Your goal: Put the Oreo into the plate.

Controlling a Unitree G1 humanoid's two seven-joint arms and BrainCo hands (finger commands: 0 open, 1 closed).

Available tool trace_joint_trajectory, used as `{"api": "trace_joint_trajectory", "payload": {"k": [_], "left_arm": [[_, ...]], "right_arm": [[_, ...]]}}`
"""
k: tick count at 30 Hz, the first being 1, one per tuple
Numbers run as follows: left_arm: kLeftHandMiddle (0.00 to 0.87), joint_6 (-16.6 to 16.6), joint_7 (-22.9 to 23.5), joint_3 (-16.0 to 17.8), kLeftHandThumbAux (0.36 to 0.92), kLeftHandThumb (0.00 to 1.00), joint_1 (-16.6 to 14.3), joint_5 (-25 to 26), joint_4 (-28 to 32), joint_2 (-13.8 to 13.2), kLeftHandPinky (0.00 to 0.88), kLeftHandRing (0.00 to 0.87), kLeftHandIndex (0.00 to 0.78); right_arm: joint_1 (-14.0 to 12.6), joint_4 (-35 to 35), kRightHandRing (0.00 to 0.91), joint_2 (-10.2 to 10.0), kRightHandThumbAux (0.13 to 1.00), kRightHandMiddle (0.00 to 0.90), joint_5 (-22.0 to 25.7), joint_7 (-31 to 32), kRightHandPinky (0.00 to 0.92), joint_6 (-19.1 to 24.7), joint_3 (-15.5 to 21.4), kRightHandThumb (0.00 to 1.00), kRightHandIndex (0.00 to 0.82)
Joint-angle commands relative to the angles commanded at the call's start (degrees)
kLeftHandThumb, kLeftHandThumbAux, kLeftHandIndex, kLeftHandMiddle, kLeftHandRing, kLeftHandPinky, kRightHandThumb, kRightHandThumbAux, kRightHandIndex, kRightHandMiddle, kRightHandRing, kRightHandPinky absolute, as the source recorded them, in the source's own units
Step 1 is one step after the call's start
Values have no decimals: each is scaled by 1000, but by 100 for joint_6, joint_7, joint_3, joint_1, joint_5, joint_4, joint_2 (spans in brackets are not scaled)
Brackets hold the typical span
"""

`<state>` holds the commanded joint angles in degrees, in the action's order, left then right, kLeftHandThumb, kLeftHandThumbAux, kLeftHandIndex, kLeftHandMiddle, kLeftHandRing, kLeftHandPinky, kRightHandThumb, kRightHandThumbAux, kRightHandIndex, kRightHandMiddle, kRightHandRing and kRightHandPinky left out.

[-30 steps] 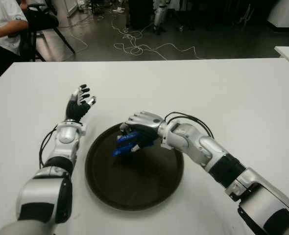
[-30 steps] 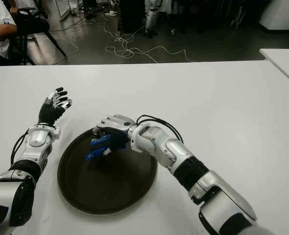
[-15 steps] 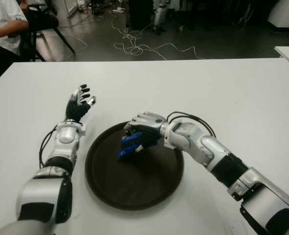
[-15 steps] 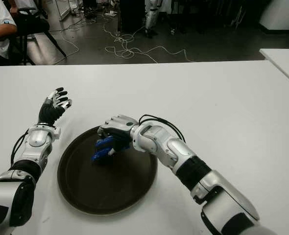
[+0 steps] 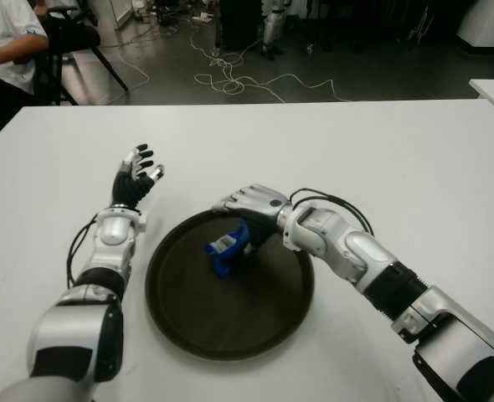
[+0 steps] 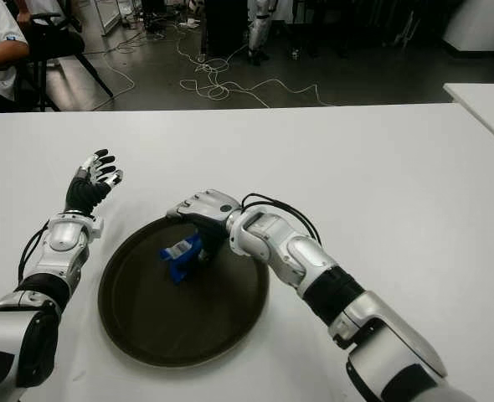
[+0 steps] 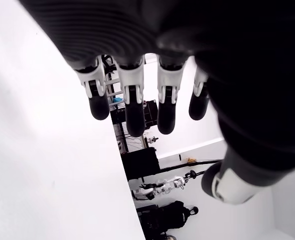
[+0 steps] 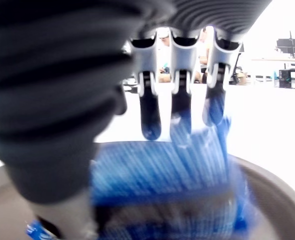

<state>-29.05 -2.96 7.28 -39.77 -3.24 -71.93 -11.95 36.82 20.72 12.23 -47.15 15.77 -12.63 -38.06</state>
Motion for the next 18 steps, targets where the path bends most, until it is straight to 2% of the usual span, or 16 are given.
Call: {"api": "trace_joint_trajectory", "payload": {"k": [8,14,18], "left_arm": [[196,32,44,27,719,20,-8,-5,-8,-19,87,142,132],[181,9,95,38,714,10,-2,-7,4,-39,73,128,122],[181,27,106,40,713,7,-16,-11,-1,-48,73,124,121]], "right_arm": [[13,90,0,16,621,0,-47,-214,0,51,64,0,0],[143,379,0,62,577,0,-42,-468,0,11,139,0,0],[245,618,0,240,568,0,27,-587,0,-142,231,0,0]]}}
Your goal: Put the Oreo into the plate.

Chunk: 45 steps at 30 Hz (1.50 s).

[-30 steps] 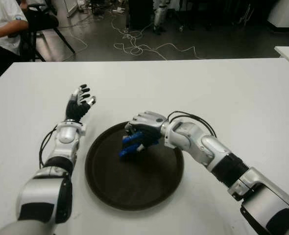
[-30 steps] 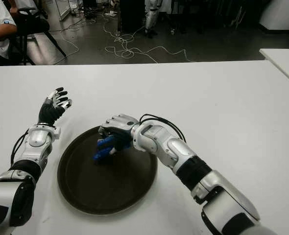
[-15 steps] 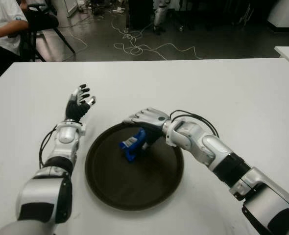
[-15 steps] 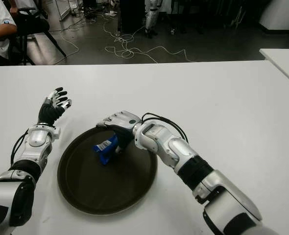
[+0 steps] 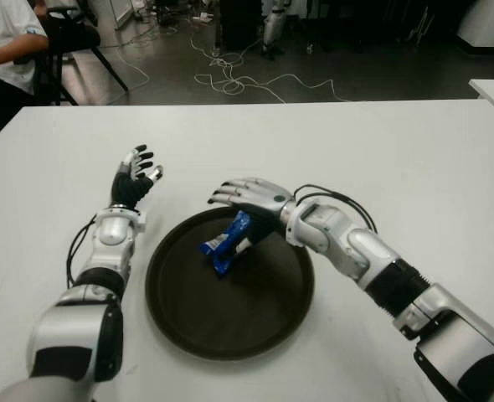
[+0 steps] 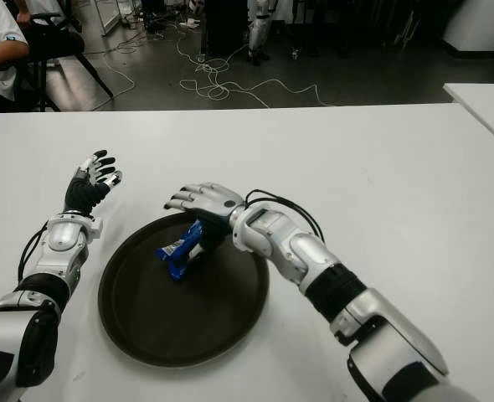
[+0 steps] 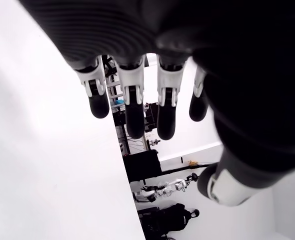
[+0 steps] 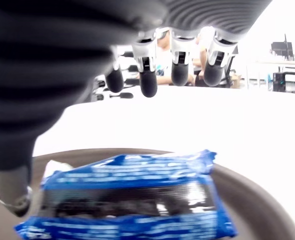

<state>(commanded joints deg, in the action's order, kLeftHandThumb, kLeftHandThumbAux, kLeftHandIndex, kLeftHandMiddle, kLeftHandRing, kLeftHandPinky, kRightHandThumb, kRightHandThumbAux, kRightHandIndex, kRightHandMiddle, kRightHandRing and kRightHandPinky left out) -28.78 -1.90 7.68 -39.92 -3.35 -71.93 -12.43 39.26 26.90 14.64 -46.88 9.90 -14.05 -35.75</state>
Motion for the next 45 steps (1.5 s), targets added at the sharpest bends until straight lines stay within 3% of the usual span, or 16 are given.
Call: {"api": "trace_joint_trajectory", "payload": {"k": [8,16,22,27,30,35,38,42,45], "left_arm": [[185,-11,-10,-5,719,28,8,-13,-15,2,91,135,145],[178,-58,-52,-26,698,25,0,-49,-22,-14,107,138,140],[165,-108,-19,-32,670,23,7,-52,-19,-27,106,132,127],[173,-112,-22,-25,669,30,9,-41,-11,-17,112,138,129],[176,-64,-43,-20,668,23,5,-36,-19,-8,110,139,130],[169,2,50,14,676,4,-1,16,-35,1,101,133,129],[164,10,148,62,679,1,2,80,-31,9,94,129,126],[169,43,272,133,690,0,-3,172,-25,26,104,136,133],[175,147,446,226,705,0,-17,313,-24,46,122,147,141]], "right_arm": [[217,863,0,216,575,0,-50,-585,0,-196,123,0,0],[506,1416,0,333,568,0,231,-685,0,-217,405,0,0],[521,2231,0,204,595,0,751,-1079,1,-193,901,0,0],[843,3929,19,-108,626,11,1537,-1679,60,-207,1658,0,6],[908,4475,81,-192,680,66,2466,-1618,118,-67,2577,0,42],[991,4670,222,-328,768,201,3580,-1284,255,-6,3590,0,156],[920,4787,273,-311,794,244,4101,-1094,321,86,4086,0,186],[941,4903,311,-338,809,276,4464,-1041,361,312,4460,0,207],[1039,4917,358,-469,800,315,4672,-1215,402,543,4693,0,229]]}}
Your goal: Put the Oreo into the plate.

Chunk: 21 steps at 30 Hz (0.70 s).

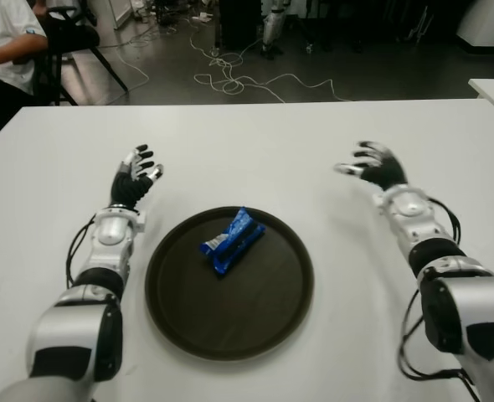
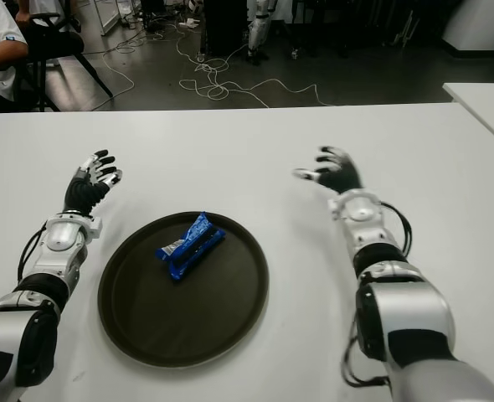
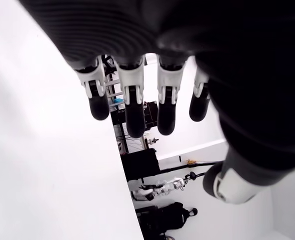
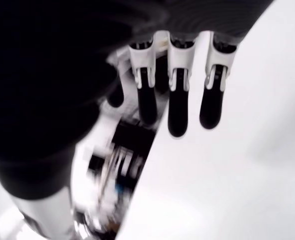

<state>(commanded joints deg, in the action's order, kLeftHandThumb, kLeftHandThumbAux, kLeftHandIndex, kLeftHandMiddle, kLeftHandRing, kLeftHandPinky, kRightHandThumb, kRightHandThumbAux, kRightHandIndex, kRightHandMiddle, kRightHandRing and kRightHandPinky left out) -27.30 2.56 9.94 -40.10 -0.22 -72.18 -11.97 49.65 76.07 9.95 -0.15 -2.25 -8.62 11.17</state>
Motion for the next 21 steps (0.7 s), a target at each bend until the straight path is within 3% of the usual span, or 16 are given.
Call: {"api": "trace_joint_trajectory", "payload": {"k": [6,21], "left_arm": [[177,141,172,144,718,0,-11,182,13,31,144,158,141],[180,277,179,228,722,0,-18,278,79,74,126,155,143]], "right_arm": [[55,-33,385,-148,773,339,-109,-258,416,70,-51,0,246],[24,-17,349,-146,736,302,-267,-139,394,133,-227,0,227]]}}
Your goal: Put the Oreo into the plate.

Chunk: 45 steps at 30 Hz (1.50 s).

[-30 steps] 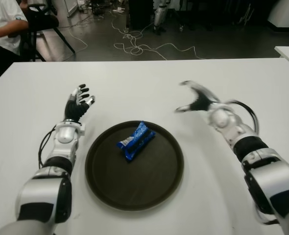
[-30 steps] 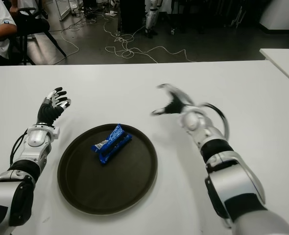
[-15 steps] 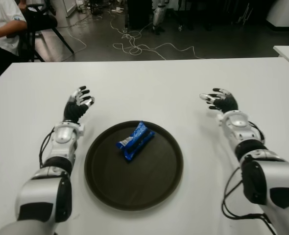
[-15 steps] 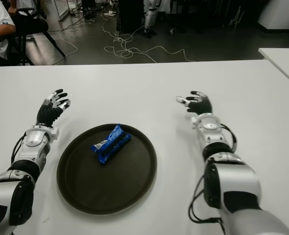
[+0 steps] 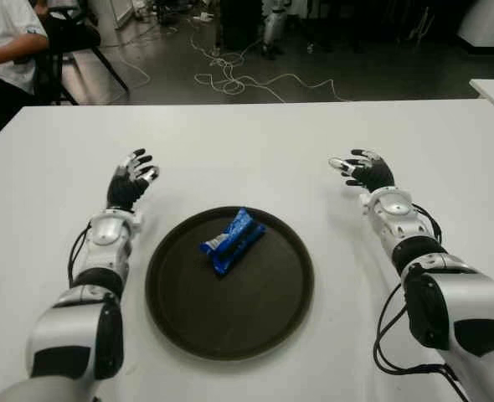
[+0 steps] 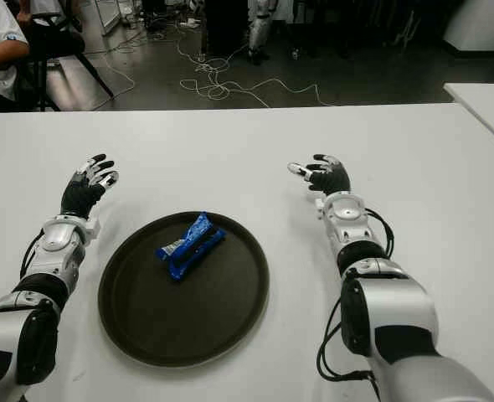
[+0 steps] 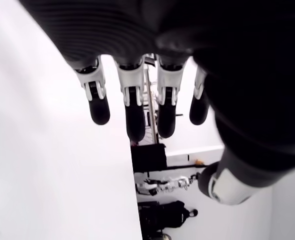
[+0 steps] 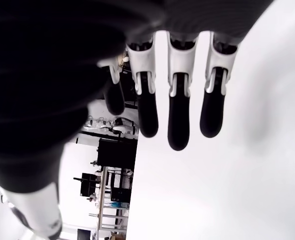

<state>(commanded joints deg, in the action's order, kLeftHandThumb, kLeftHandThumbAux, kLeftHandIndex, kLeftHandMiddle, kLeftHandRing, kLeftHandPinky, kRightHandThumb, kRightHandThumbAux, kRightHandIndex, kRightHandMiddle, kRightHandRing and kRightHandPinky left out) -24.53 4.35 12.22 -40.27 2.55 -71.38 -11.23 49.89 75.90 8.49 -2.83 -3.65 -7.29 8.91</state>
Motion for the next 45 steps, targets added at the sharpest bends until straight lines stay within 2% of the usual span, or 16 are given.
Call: {"api": "trace_joint_trajectory", "payload": {"k": [14,33,45], "left_arm": [[183,-8,-70,-36,714,0,-8,-55,7,20,137,162,144],[193,17,-57,-68,714,0,-33,-102,-40,-1,126,165,153],[180,25,-25,-69,688,0,-16,-103,-35,-14,120,153,141]], "right_arm": [[-17,6,380,8,742,332,-156,-31,417,-12,-92,0,242],[-63,18,361,19,769,322,-453,-107,392,-119,-344,0,228],[-96,12,351,-24,791,315,-488,-204,375,-212,-397,0,230]]}}
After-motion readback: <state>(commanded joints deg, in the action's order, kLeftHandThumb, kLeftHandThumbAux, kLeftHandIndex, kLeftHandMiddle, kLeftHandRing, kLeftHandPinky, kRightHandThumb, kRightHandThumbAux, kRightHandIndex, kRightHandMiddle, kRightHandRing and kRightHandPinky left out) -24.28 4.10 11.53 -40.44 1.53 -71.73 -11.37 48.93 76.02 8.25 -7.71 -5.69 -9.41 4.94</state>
